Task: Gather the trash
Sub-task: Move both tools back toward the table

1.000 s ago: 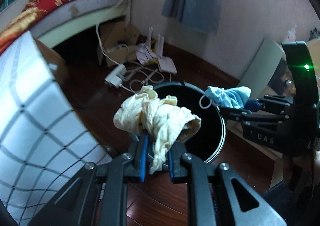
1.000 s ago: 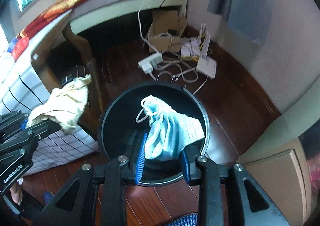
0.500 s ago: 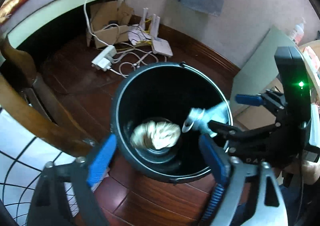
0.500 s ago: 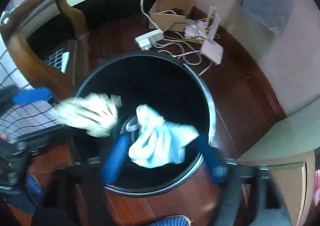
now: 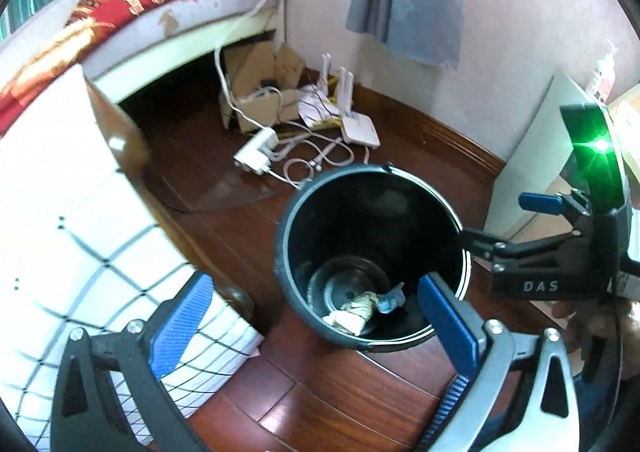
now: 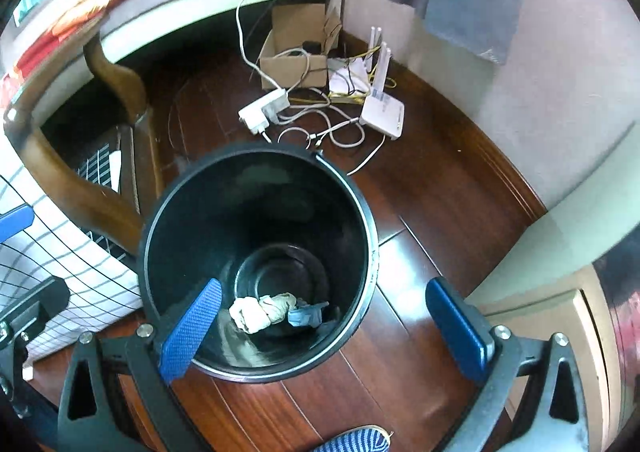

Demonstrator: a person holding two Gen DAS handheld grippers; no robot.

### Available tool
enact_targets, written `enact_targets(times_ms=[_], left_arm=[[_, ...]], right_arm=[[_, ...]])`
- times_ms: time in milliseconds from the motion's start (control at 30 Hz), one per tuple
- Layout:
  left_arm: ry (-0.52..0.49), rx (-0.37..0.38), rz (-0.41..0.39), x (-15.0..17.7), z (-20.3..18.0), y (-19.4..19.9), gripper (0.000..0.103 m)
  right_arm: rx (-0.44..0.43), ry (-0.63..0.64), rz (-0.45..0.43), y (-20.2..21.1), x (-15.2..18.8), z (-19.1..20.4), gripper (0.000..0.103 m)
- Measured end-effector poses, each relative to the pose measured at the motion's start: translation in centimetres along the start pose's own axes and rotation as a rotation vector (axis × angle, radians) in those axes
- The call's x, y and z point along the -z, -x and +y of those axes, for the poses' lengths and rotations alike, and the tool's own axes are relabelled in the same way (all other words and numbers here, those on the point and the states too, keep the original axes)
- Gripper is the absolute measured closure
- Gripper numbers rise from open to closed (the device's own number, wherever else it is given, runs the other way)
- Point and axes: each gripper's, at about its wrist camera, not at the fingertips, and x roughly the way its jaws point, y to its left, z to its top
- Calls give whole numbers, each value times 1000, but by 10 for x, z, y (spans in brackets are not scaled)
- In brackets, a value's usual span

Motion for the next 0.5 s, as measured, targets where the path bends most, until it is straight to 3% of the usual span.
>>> enact_targets(times_ms=[233,500], left_arm=[[36,-55,-73,-3,16,47,0],[78,-155,-142,2,45,96,0]], right_arm=[[-30,-43,-44,45,-3,13,0],[-98,9,-125,94,-24,64,0]])
